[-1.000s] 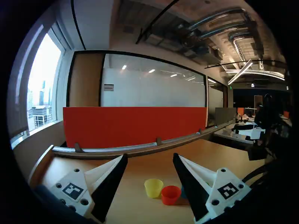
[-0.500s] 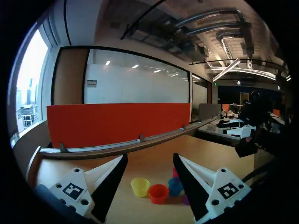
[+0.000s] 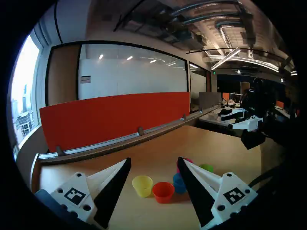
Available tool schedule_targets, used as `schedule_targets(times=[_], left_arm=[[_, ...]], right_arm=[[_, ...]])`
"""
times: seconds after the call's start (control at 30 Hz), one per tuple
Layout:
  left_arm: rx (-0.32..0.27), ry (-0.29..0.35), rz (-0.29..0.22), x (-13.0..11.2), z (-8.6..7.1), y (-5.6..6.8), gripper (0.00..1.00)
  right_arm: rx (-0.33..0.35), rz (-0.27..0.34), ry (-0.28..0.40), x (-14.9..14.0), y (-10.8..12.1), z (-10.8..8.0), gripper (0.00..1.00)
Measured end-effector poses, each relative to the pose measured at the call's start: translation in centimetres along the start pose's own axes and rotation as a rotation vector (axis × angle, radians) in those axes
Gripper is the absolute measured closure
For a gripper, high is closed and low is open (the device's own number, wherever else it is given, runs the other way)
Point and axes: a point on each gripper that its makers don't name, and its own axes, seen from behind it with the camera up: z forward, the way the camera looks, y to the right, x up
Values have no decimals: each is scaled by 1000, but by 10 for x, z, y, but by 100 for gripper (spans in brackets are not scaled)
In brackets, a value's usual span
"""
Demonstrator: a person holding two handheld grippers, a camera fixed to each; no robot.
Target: Pour water
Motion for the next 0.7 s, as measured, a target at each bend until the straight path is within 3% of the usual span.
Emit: schedule_targets(times=[0.2, 0.7], left_arm=[[-34, -25, 6, -6, 11, 2, 11], [-135, -98, 47, -30, 29, 23, 11]], right_arm=[[29, -27, -27, -5, -6, 3, 0], [78, -37, -97, -26, -16, 13, 0]])
